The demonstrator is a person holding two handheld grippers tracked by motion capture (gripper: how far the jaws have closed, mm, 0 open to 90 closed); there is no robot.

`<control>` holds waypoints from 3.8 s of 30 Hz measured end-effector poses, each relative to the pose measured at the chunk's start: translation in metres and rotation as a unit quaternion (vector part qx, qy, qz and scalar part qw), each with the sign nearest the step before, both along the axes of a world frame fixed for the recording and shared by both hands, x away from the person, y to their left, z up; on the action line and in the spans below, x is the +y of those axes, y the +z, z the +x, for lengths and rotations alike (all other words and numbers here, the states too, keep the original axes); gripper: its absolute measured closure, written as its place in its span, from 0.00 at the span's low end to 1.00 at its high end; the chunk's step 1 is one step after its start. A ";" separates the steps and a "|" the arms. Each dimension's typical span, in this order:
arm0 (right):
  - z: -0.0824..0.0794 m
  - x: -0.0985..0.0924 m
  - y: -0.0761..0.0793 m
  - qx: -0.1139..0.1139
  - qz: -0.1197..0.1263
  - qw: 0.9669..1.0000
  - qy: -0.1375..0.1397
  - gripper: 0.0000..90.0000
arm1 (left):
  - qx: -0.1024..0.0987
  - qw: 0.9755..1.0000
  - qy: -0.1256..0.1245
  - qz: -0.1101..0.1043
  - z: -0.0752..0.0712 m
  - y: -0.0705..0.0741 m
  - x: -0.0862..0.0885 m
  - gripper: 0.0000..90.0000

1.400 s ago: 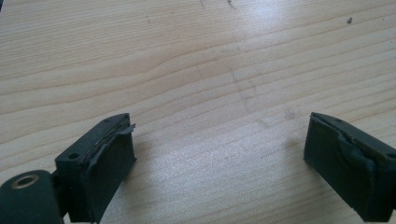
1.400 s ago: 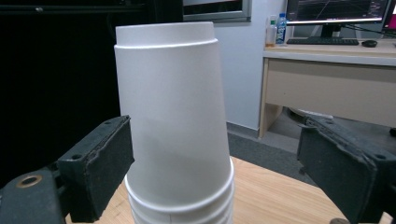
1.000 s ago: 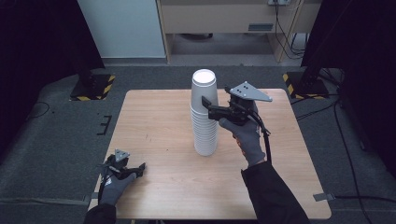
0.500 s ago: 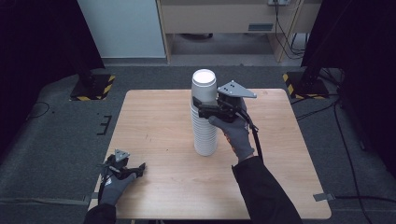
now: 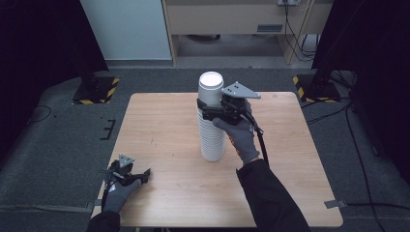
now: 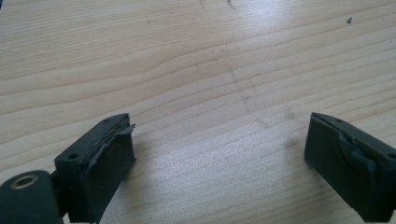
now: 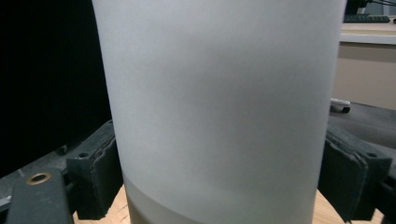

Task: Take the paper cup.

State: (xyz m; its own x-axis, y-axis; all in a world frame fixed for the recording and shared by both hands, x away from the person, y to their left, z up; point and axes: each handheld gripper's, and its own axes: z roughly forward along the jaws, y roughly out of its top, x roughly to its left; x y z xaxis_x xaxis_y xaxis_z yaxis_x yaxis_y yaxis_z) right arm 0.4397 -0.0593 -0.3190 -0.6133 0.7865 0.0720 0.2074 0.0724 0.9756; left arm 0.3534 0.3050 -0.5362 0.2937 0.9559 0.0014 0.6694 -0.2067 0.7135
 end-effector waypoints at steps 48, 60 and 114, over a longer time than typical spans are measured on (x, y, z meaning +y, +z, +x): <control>-0.012 -0.024 0.064 -0.058 0.094 0.994 0.003 0.17 | 0.000 1.000 0.000 0.000 0.000 0.000 0.000 0.08; -0.023 -0.045 0.077 -0.070 0.107 0.992 -0.005 0.17 | 0.000 1.000 0.000 0.000 0.000 0.000 0.000 0.08; -0.082 -0.149 -0.028 0.010 0.130 0.990 -0.062 0.17 | -0.001 1.000 0.002 -0.001 -0.002 0.000 0.001 0.10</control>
State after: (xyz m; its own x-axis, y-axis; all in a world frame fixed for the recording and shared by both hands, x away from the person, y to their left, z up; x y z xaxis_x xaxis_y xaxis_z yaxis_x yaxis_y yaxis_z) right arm 0.3573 -0.2080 -0.3474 -0.5090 0.8096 0.2924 0.2177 -0.2075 0.9537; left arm 0.3514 0.3059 -0.5359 0.2890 0.9573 -0.0010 0.6694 -0.2013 0.7151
